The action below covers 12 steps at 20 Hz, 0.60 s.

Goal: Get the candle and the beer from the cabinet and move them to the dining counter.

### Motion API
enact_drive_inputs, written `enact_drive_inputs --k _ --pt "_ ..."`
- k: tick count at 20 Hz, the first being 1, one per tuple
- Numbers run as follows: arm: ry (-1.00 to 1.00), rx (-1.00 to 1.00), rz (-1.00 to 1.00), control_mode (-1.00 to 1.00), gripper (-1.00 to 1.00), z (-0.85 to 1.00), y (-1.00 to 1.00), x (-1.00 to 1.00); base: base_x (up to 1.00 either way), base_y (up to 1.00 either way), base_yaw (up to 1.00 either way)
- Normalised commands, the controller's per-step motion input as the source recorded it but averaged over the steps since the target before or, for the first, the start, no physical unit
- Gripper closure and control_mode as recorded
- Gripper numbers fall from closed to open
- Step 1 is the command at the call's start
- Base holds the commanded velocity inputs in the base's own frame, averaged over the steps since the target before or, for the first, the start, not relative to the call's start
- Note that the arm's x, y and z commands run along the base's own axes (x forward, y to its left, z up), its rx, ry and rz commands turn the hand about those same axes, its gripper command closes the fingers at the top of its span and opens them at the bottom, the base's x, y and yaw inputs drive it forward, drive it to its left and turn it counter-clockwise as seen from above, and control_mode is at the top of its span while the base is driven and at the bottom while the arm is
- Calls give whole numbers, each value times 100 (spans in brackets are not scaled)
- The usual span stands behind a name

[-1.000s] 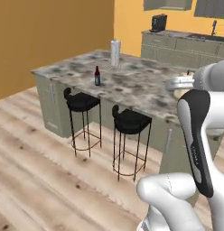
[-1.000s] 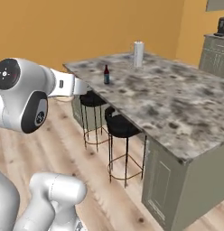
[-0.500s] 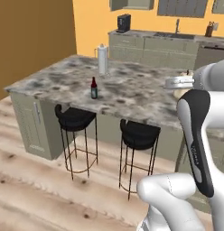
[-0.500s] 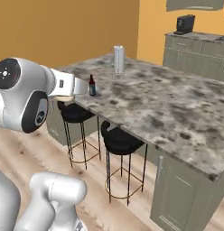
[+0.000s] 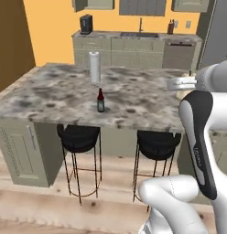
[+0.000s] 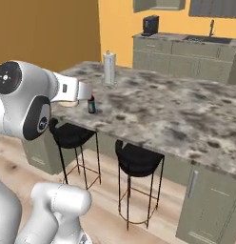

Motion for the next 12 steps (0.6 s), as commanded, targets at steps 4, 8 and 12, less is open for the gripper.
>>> enact_drive_inputs --k 4,8,12 --pt "0 0 0 100 100 0 0 0 53 98 -47" --pt "0 0 0 100 100 0 0 0 72 68 -43" --pt "0 0 0 100 100 0 0 0 67 0 -25"
